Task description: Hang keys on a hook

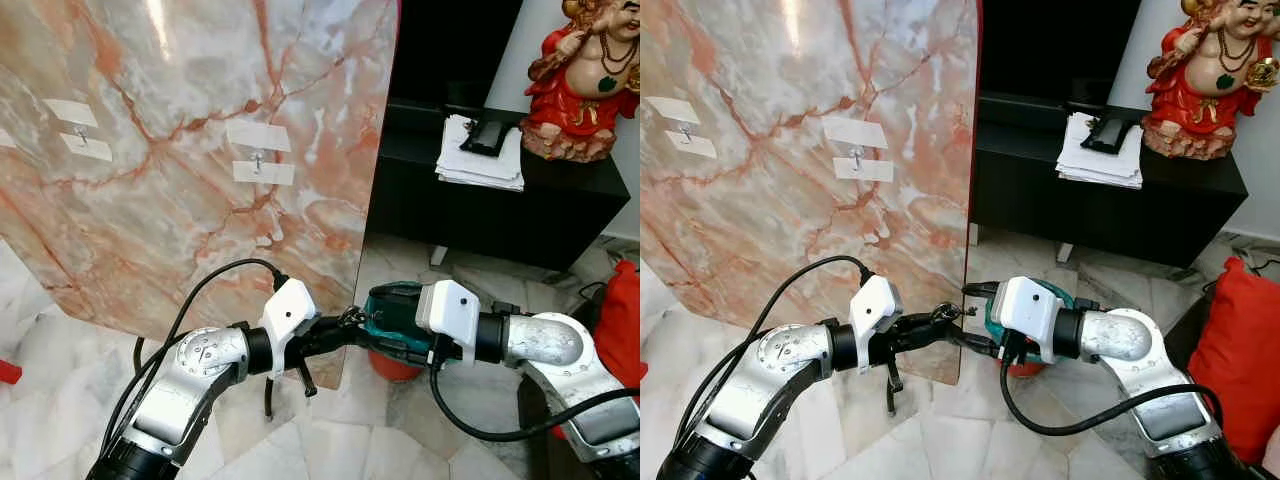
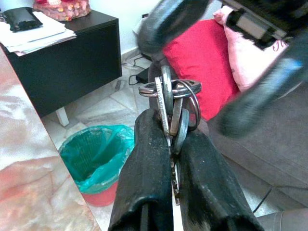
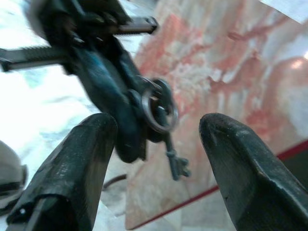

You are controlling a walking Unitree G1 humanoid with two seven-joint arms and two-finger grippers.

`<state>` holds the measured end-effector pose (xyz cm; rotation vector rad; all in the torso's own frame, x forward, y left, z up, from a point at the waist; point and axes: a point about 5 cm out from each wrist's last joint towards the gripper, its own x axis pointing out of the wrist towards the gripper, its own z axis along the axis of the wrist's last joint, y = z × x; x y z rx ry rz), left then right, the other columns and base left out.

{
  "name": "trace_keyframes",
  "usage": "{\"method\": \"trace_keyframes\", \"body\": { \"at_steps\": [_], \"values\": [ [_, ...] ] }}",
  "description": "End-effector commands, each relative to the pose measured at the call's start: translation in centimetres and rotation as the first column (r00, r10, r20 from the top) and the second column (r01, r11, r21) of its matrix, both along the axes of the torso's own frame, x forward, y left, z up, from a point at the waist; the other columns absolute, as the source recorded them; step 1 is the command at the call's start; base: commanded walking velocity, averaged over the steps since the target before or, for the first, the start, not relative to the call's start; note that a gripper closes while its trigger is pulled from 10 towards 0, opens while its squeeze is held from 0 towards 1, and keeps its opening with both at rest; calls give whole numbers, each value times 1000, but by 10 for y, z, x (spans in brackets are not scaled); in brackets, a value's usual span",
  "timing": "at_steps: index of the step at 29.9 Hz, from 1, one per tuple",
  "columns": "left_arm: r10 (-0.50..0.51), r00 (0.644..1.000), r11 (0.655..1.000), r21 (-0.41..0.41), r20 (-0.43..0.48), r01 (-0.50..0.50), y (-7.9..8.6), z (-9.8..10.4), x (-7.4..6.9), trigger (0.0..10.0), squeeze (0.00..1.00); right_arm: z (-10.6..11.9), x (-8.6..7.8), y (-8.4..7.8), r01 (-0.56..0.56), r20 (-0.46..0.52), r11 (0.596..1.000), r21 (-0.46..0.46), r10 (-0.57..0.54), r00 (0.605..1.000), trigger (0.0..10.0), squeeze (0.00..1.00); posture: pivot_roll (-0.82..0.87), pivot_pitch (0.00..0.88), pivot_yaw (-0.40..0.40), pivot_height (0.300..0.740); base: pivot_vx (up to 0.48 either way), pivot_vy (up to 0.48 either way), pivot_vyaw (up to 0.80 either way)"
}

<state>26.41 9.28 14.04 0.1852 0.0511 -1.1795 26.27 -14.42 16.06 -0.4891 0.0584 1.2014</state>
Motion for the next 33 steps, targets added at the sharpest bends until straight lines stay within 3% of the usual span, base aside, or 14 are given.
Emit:
{"method": "trace_keyframes", "body": {
  "at_steps": [1,15,28,33],
  "values": [
    [-11,1000,1000,8,6,11,-1,-1,-1,10000,0,3,-5,3,-39,-5,999,6,39,999,10000,0,-7,66,-1,740,0,0,0],
    [-9,1000,1000,12,7,9,-2,-2,-1,10000,0,15,10,4,51,89,997,58,-56,994,10000,0,-4,61,-6,740,0,0,0],
    [-9,1000,1000,18,7,9,-2,-3,-1,10000,0,3,-1,-2,-2,16,1000,-29,3,1000,10000,0,-8,64,-6,740,0,0,0],
    [-8,1000,1000,19,8,8,-2,-3,-1,10000,0,3,2,-3,15,31,1000,-21,-14,999,10000,0,-8,65,-6,740,0,0,0]
  ]
}}
